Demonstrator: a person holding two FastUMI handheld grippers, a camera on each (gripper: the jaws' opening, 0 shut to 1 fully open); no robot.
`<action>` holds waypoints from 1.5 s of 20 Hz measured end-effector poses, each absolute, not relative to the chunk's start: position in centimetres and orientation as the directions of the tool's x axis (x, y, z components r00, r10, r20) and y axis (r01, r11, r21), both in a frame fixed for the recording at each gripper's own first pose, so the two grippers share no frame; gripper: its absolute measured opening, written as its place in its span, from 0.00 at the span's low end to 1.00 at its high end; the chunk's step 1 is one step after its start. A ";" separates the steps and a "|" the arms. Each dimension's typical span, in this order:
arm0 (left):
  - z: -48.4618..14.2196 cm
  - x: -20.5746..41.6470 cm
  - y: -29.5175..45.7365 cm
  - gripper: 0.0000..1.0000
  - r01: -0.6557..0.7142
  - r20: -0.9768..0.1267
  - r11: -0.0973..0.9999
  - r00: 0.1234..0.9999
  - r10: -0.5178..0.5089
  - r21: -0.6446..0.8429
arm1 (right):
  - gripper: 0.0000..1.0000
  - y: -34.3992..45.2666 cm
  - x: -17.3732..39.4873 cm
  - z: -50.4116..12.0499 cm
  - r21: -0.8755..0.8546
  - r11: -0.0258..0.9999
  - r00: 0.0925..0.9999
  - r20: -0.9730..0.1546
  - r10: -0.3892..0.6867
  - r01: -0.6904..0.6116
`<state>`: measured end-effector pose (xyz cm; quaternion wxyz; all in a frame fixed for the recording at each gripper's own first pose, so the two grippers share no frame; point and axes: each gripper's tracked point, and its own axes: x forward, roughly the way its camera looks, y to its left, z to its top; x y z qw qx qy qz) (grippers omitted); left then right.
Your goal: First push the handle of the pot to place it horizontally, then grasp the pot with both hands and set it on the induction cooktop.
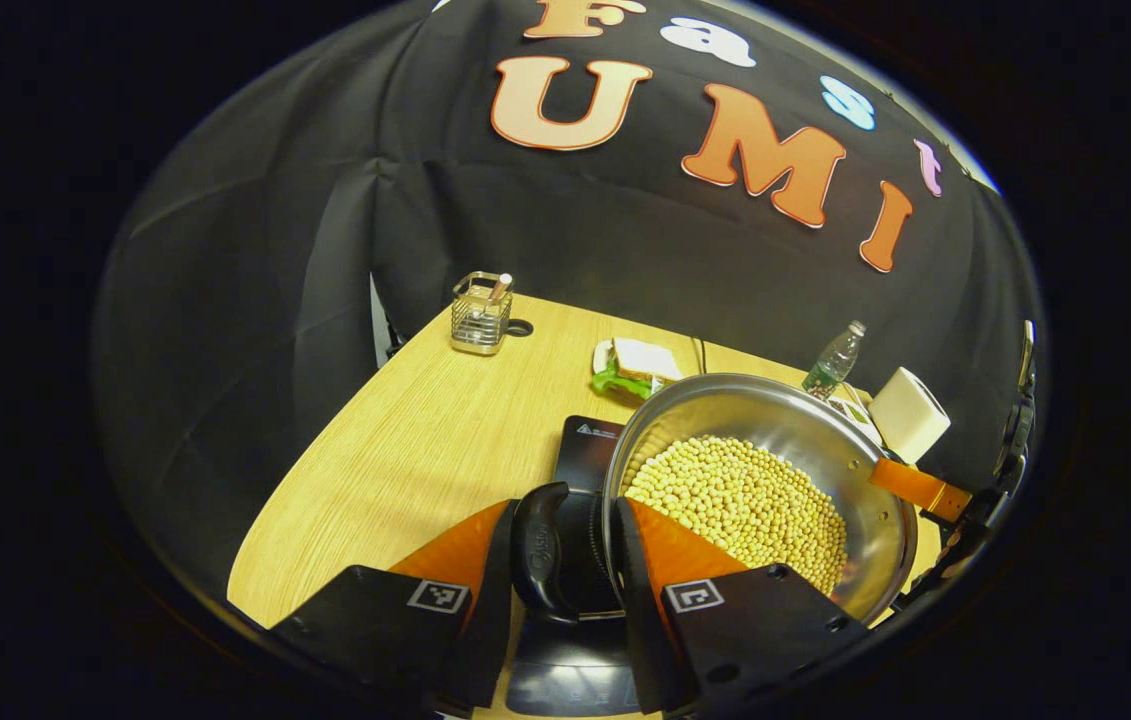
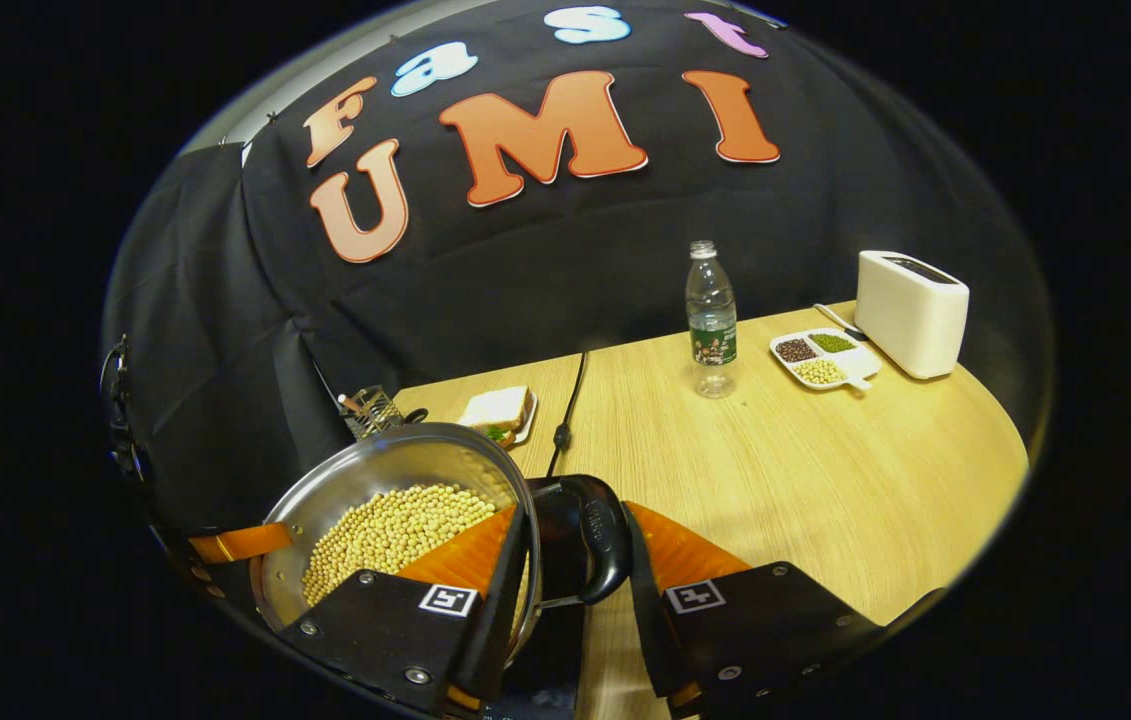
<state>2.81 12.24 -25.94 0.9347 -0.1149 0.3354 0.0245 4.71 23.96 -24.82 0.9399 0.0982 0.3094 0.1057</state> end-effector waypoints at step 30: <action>-4.8 2.3 10.4 0.96 -0.110 -0.198 0.993 0.975 0.100 -0.041 | 0.95 12.0 4.8 -11.3 0.130 0.984 0.935 -0.320 0.156 -0.119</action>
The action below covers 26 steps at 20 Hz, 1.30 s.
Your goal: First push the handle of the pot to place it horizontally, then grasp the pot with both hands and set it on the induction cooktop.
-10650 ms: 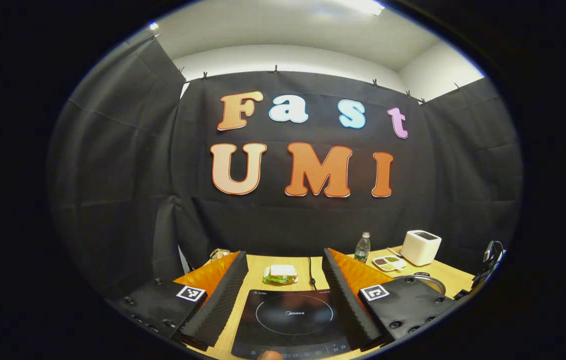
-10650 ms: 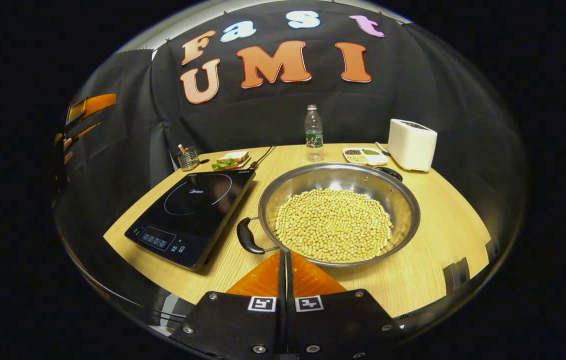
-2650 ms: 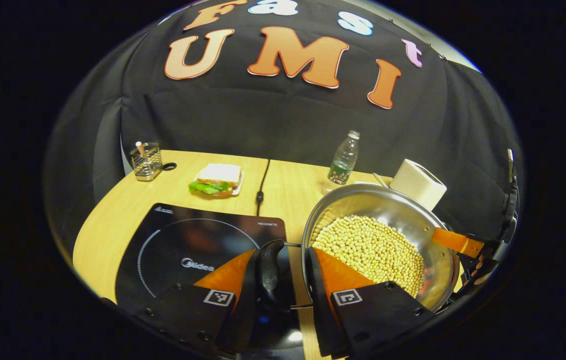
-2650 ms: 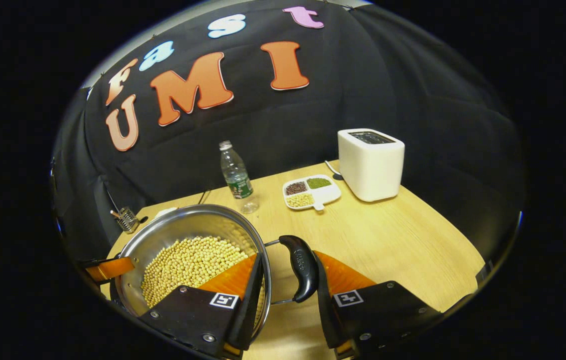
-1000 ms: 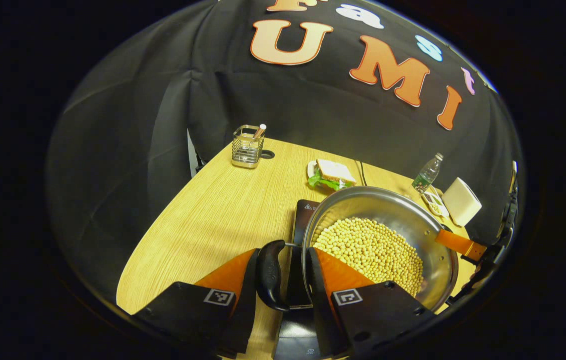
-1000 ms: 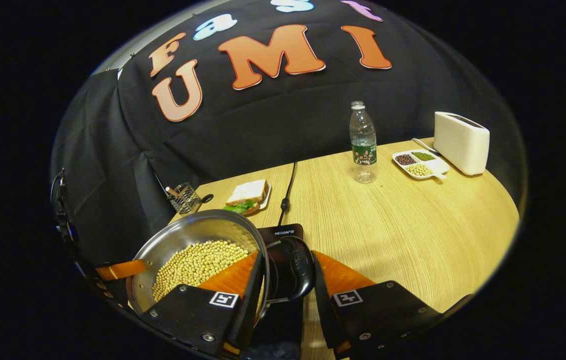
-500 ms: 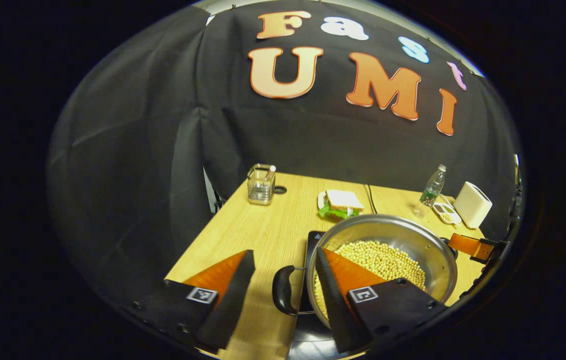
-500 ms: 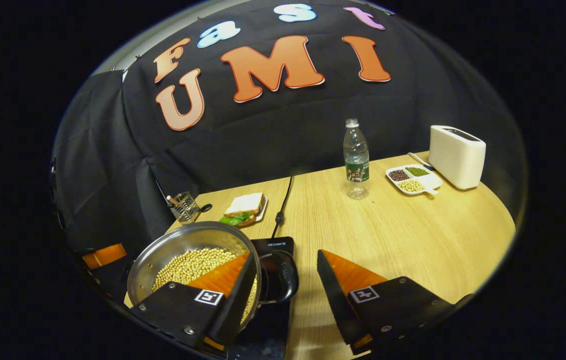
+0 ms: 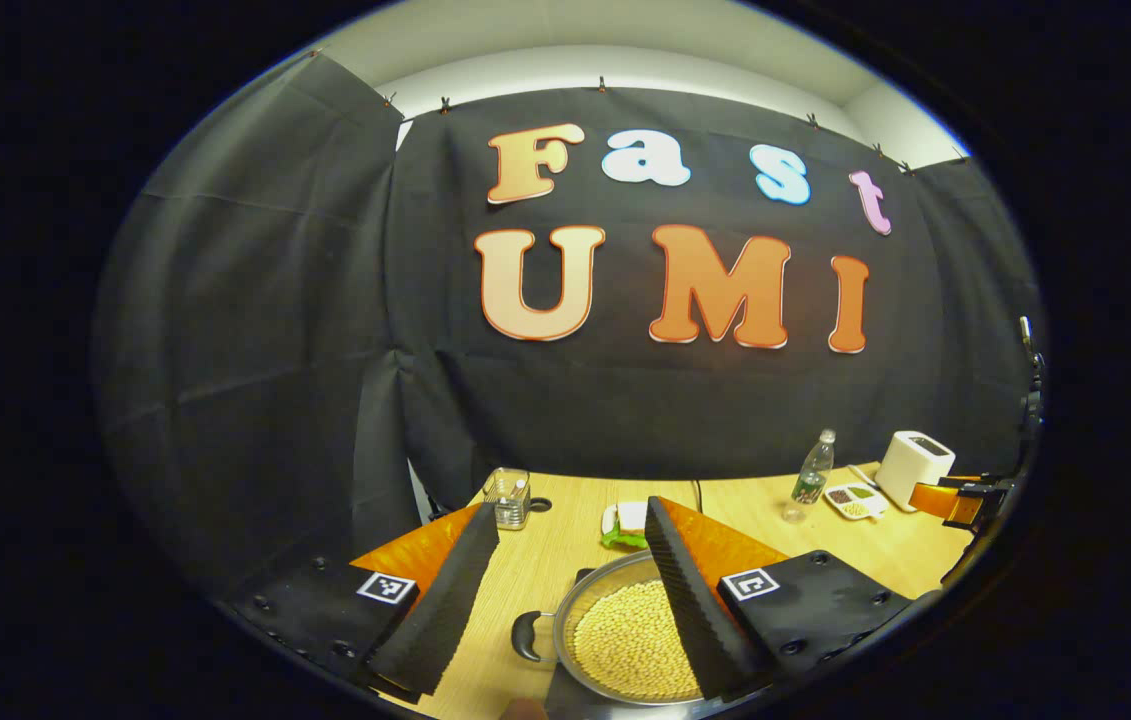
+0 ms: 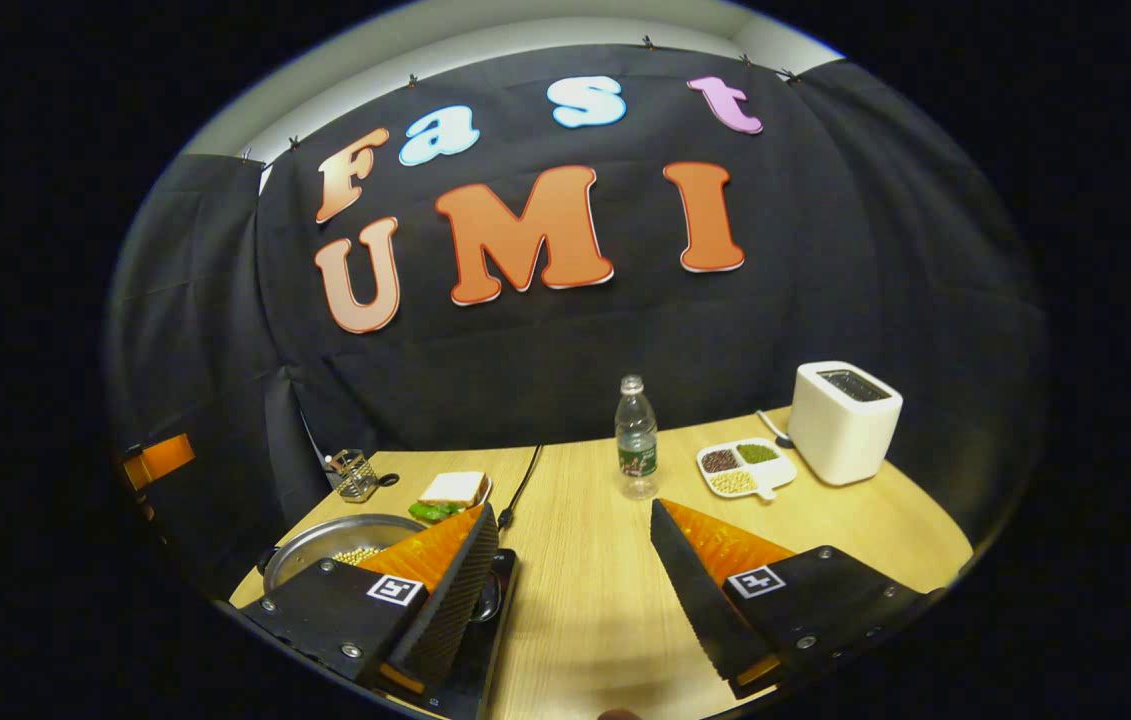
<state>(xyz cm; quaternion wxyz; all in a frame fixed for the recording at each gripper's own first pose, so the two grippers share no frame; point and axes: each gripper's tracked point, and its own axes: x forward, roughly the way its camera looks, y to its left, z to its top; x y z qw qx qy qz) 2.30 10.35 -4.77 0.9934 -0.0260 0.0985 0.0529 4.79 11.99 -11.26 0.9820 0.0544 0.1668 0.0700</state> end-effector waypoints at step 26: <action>8.6 -2.8 -7.8 0.94 0.102 0.013 0.993 0.995 -0.102 -0.065 | 0.95 -6.6 -3.9 2.5 0.068 0.997 0.997 -0.070 0.030 -0.025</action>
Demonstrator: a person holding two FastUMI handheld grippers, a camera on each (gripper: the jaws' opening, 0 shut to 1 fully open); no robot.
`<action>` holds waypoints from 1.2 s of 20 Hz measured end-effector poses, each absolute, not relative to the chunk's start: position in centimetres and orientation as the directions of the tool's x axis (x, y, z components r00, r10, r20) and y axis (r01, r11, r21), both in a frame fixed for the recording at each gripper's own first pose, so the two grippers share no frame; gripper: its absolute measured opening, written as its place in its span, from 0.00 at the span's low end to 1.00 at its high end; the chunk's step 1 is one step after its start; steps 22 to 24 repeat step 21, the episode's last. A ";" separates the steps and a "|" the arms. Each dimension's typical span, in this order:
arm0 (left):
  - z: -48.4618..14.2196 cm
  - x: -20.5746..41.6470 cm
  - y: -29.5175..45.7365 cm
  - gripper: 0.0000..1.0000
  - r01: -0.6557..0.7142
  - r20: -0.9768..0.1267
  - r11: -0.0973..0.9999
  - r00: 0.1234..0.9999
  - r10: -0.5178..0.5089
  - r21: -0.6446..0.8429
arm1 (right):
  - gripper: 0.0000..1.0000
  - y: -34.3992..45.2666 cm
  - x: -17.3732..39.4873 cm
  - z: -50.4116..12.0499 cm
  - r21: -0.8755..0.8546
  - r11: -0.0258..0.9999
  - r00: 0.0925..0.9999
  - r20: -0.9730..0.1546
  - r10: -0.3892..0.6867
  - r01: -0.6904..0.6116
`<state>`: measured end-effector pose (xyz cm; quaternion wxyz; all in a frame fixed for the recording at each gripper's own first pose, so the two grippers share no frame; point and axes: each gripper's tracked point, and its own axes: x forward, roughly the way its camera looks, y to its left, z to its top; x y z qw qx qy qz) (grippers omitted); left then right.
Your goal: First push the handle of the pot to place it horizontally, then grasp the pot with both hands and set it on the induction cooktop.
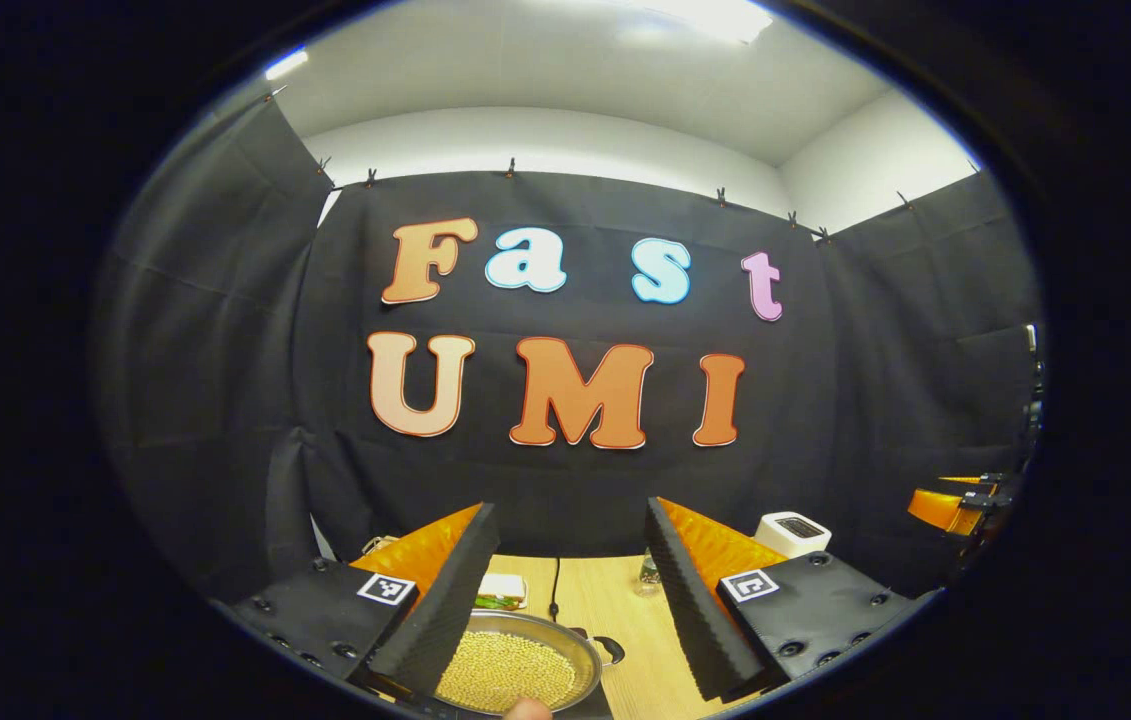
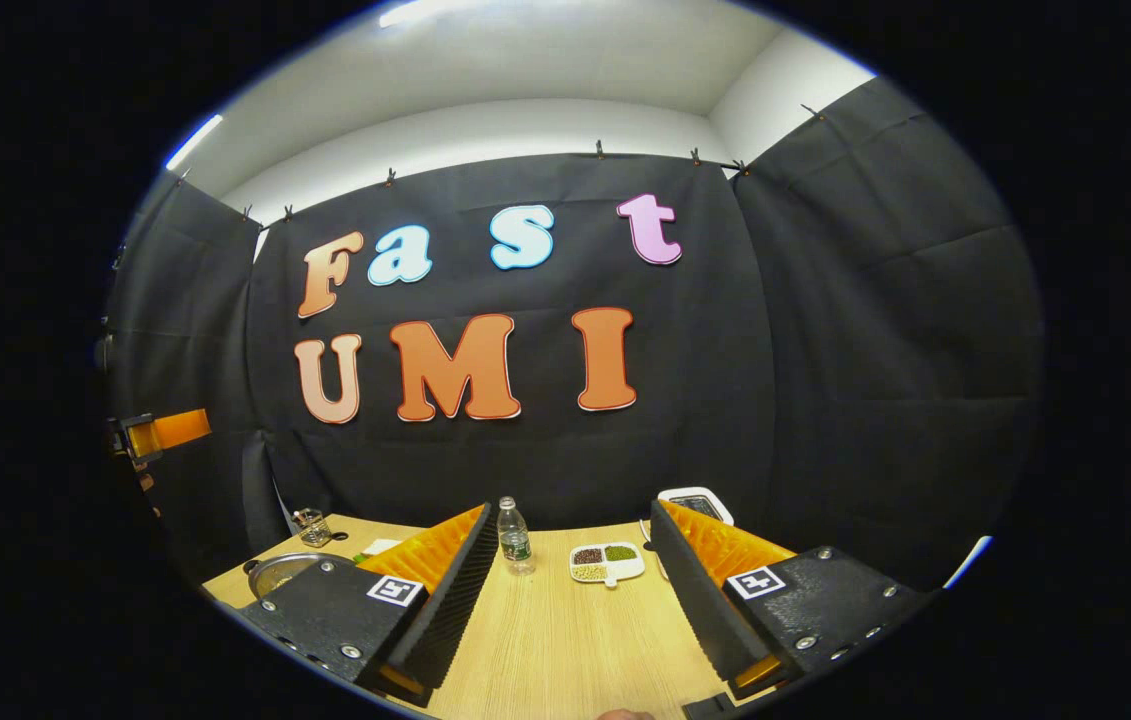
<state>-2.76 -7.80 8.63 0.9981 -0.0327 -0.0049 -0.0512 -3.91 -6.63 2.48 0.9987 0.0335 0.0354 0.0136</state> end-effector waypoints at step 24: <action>7.3 -2.6 -8.1 0.97 0.052 -0.004 0.990 0.999 -0.053 -0.133 | 0.95 -8.2 -3.3 1.3 0.079 0.996 0.998 -0.049 0.033 -0.029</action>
